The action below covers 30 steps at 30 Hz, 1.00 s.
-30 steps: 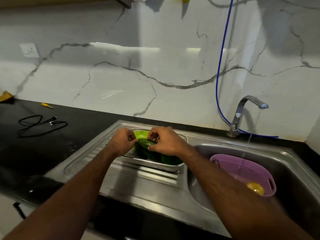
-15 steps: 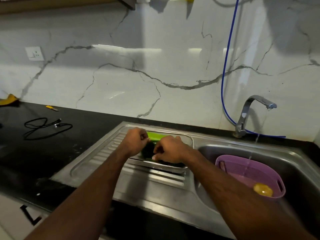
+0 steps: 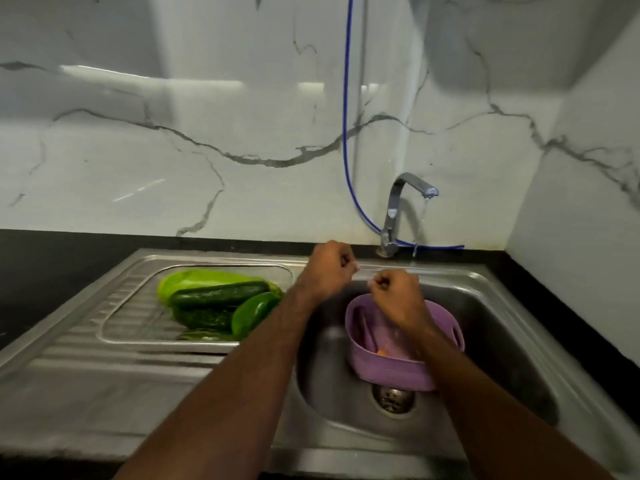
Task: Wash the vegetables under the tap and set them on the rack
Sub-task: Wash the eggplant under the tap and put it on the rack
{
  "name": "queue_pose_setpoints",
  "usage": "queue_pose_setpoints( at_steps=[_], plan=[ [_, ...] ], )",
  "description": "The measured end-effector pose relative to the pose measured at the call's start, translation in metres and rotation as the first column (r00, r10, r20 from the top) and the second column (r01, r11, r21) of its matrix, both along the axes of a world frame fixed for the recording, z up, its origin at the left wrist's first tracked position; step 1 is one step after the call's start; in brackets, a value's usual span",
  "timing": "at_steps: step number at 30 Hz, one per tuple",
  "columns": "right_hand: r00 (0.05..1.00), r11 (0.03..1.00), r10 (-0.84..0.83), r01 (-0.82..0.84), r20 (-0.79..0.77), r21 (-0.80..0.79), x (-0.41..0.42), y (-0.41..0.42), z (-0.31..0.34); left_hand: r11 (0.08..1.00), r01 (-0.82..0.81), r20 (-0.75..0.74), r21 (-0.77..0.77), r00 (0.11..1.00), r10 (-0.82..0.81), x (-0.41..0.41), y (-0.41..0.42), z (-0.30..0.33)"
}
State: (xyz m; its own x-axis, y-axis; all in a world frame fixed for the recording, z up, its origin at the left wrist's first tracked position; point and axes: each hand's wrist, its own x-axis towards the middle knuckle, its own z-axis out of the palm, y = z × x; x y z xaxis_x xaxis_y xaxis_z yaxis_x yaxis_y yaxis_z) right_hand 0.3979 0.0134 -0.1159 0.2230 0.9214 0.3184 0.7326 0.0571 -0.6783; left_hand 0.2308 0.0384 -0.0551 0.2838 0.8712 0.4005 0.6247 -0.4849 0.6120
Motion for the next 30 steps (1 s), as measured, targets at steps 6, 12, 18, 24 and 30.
queue_pose_setpoints(
  at_steps=[6,12,18,24,30],
  plan=[
    [0.993,0.972,-0.106,0.113,0.043,-0.208,0.042,0.008,-0.067,0.979,-0.07,0.039,-0.191,0.996,0.078,0.056,0.01,-0.084],
    [0.995,0.925,0.032,0.005,0.092,-0.38,0.044,0.05,-0.107,0.937,-0.197,-0.009,-0.287,0.979,0.203,0.07,0.029,-0.137],
    [0.976,0.818,0.219,-0.186,-0.004,-0.544,0.036,0.072,-0.141,0.905,-0.277,0.159,-0.321,0.927,0.34,0.07,0.044,-0.144],
    [0.976,0.802,0.216,-0.198,-0.034,-0.564,0.032,0.088,-0.174,0.901,-0.286,0.1,-0.325,0.937,0.334,0.074,0.035,-0.139],
    [0.951,0.884,0.04,-0.176,-0.306,-0.433,0.067,0.072,-0.135,0.925,-0.28,0.031,-0.256,0.954,0.297,0.081,0.031,-0.134]
  ],
)
